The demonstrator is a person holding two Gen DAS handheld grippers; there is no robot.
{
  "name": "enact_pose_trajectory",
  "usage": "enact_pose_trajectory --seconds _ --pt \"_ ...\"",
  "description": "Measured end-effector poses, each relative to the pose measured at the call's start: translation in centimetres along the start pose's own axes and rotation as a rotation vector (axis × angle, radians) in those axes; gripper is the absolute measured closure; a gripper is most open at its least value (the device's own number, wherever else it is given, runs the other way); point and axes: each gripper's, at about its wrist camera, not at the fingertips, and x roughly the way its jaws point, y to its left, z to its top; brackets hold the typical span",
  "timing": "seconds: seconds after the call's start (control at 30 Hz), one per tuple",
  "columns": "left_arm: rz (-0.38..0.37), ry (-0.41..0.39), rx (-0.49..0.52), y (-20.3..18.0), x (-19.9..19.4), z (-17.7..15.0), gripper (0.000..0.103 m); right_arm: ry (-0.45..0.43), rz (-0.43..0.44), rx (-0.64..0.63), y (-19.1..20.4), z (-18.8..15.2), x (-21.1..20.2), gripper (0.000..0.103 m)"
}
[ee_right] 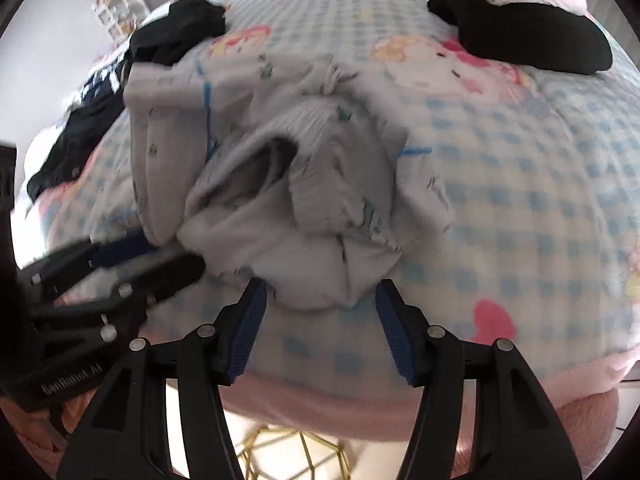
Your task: Fold clothes
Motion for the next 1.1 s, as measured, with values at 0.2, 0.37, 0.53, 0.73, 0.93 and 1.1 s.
enact_pose_trajectory --seconds 0.2,0.37,0.53,0.73,0.93,1.1 --pt "0.111 -0.013 0.012 -0.5 -0.6 0.8 0.086 -0.081 0.051 0.039 -0.5 1.2 -0.4 0.09" --pt "0.122 -0.111 -0.011 -0.3 -3.6 2.0 0.089 -0.182 0.003 0.033 -1.1 1.5 -3.0 0.095" --pt "0.116 -0.144 -0.018 -0.3 -6.6 3.1 0.089 -0.249 0.01 0.023 -0.9 2.1 -7.6 0.095" --pt "0.145 -0.239 -0.039 0.4 -9.0 4.0 0.089 -0.251 -0.025 0.015 -1.3 1.8 -8.3 0.095" --pt "0.181 -0.137 -0.071 3.6 -6.8 4.1 0.089 -0.156 -0.006 0.039 -1.4 0.6 -5.0 0.093" --pt "0.097 -0.062 -0.035 1.9 -4.5 1.7 0.082 -0.077 0.01 0.077 -2.6 -0.2 -3.0 0.069"
